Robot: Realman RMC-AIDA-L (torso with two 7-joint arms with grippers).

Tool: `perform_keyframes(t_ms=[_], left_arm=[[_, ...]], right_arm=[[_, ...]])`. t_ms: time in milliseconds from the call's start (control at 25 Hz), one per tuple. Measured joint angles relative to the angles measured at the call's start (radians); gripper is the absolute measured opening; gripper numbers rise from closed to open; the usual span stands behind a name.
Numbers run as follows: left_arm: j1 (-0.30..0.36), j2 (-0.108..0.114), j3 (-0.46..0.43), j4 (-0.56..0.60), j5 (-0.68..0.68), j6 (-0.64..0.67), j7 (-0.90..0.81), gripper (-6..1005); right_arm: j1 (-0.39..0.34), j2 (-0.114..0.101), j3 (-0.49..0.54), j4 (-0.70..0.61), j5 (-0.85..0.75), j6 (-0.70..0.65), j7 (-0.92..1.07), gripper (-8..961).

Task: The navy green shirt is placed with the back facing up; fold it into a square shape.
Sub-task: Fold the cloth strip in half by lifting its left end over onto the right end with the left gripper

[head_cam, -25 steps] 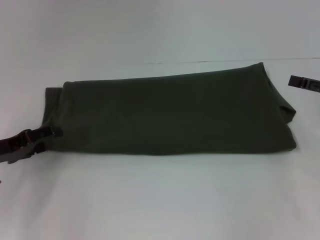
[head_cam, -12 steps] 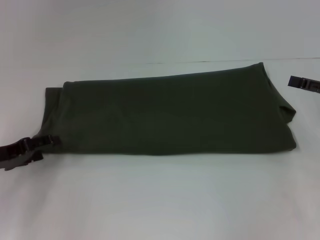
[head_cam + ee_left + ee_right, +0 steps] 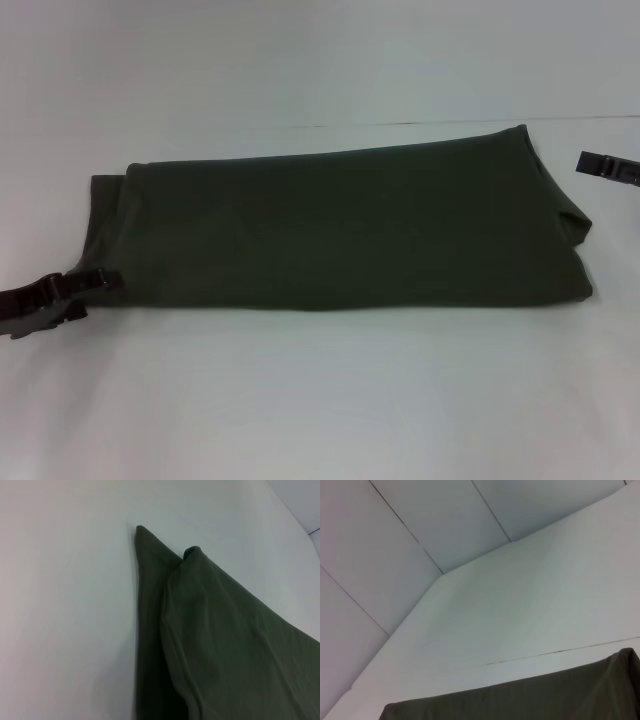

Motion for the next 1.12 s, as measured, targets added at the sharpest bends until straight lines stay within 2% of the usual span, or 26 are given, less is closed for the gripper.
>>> perform_keyframes(t_ms=[1120], left_arm=[[-0.005, 0.000, 0.000, -0.003, 0.010, -0.036, -0.002, 886]], right_arm=[[0.000, 0.001, -0.001, 0.000, 0.000, 0.008, 0.002, 906]])
